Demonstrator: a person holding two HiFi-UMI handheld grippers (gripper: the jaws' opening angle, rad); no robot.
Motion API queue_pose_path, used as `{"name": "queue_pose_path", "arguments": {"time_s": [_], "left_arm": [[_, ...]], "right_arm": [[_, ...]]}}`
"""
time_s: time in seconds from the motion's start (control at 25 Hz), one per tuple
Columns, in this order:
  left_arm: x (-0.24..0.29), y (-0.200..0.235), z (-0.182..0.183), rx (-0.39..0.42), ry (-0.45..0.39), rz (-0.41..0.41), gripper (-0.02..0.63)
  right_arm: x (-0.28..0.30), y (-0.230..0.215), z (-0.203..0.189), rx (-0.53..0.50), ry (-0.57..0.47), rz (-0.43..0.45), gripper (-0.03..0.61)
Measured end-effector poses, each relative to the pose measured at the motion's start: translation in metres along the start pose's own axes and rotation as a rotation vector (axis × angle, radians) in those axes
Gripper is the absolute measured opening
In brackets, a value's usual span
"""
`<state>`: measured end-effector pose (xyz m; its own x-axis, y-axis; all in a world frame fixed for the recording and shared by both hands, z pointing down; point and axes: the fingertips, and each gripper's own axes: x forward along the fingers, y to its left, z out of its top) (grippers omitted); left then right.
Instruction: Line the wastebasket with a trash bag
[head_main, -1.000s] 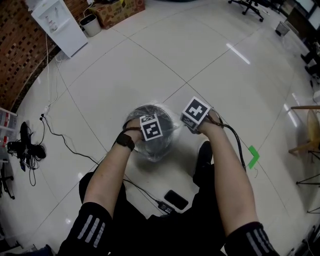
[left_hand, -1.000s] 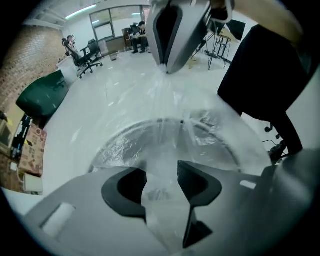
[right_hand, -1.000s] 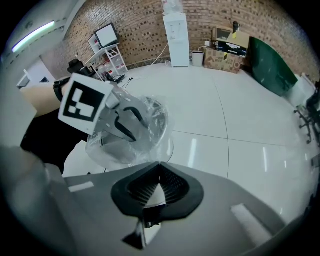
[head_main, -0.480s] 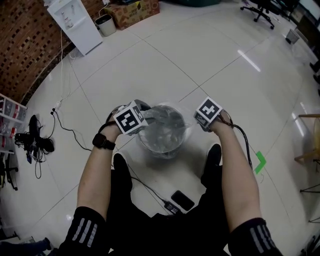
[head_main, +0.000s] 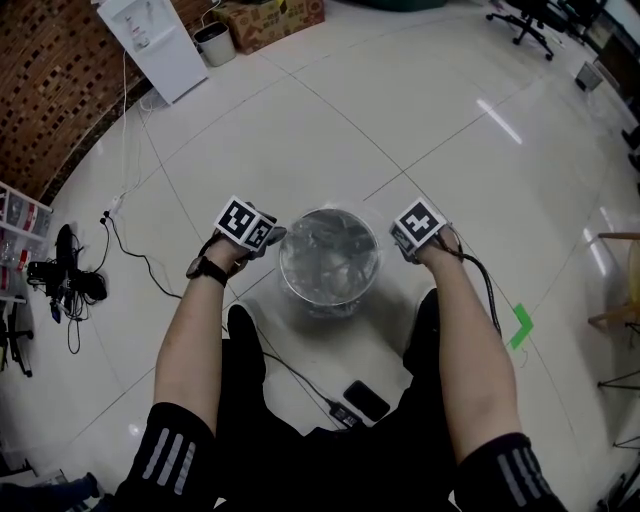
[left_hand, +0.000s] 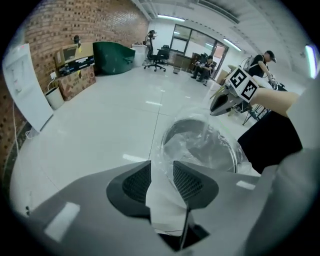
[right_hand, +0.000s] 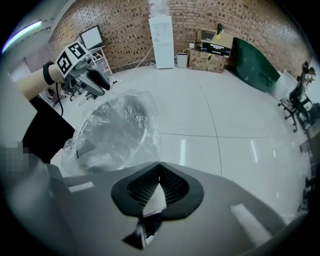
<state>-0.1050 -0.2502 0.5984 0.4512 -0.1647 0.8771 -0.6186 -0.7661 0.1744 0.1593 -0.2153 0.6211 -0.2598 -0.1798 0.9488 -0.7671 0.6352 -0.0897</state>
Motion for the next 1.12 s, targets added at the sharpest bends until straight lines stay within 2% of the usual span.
{"name": "queue_pose_path", "arguments": {"time_s": [0.12,0.24,0.36,0.48,0.68,0.8,0.96,1.04,1.12], "left_arm": [[0.016,0.002,-0.007,0.031,0.019,0.017,0.059],[0.025,-0.003,-0.004,0.026,0.008,0.002,-0.006],[0.028,-0.004,0.0,0.04,0.001,0.007,-0.006],[0.028,0.008,-0.008,0.038,0.009,0.038,-0.006],[0.037,0.02,-0.019,0.004,0.03,0.074,-0.006],[0.046,0.019,-0.025,0.013,0.06,0.082,-0.006],[0.051,0.022,-0.026,0.007,0.067,0.097,-0.003],[0.049,0.023,-0.024,0.011,0.063,0.101,0.006],[0.044,0.026,-0.022,0.02,0.057,0.115,0.028]], "right_arm": [[0.009,-0.005,-0.006,-0.002,0.027,-0.032,0.008],[0.02,-0.007,0.0,0.018,-0.014,-0.016,0.008],[0.036,-0.004,-0.001,0.014,-0.04,0.004,0.008],[0.051,-0.002,-0.02,0.026,0.036,-0.009,0.008],[0.071,-0.001,-0.034,0.051,0.078,0.014,0.008],[0.08,0.008,-0.034,0.029,0.089,0.04,0.008],[0.096,0.016,-0.038,-0.049,0.09,0.065,0.009],[0.094,0.016,-0.036,-0.041,0.079,0.075,0.009],[0.085,0.013,-0.035,-0.014,0.086,0.059,0.035]]}}
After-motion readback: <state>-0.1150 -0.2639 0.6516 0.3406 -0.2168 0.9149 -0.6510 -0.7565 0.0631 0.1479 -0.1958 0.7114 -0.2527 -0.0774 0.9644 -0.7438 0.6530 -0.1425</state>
